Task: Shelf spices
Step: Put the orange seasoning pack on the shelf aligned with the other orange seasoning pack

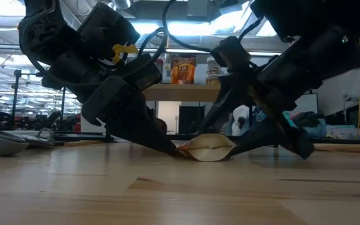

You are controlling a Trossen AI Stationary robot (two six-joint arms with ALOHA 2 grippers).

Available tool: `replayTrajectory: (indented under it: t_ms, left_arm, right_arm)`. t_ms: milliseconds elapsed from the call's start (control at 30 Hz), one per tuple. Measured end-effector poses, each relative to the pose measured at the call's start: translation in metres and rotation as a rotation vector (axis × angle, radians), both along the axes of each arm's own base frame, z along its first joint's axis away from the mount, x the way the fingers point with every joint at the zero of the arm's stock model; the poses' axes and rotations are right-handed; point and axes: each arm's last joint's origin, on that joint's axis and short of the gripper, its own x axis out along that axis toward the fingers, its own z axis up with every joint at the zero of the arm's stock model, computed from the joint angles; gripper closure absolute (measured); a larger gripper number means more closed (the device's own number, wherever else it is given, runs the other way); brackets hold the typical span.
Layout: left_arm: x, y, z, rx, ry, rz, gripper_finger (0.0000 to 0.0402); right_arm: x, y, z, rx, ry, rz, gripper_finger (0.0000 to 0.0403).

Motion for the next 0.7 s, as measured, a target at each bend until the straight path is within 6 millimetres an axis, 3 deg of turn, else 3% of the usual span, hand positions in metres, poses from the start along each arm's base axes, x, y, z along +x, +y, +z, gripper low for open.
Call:
replayTrajectory:
  t_ms: [433, 567, 700]
  left_arm:
    - [0.001, 0.0, 0.001, -0.004, -0.017, -0.002, 0.0167]
    - [0.001, 0.0, 0.001, -0.005, -0.02, -0.002, 0.0167]
    - [0.001, 0.0, 0.001, -0.005, -0.021, -0.002, 0.0167]
  right_arm:
    - [0.014, 0.004, -0.008, -0.043, -0.104, -0.005, 0.0191]
    - [0.016, 0.004, -0.006, -0.086, -0.103, 0.009, 0.0239]
    - [0.016, 0.003, -0.007, -0.14, -0.093, 0.01, 0.0315]
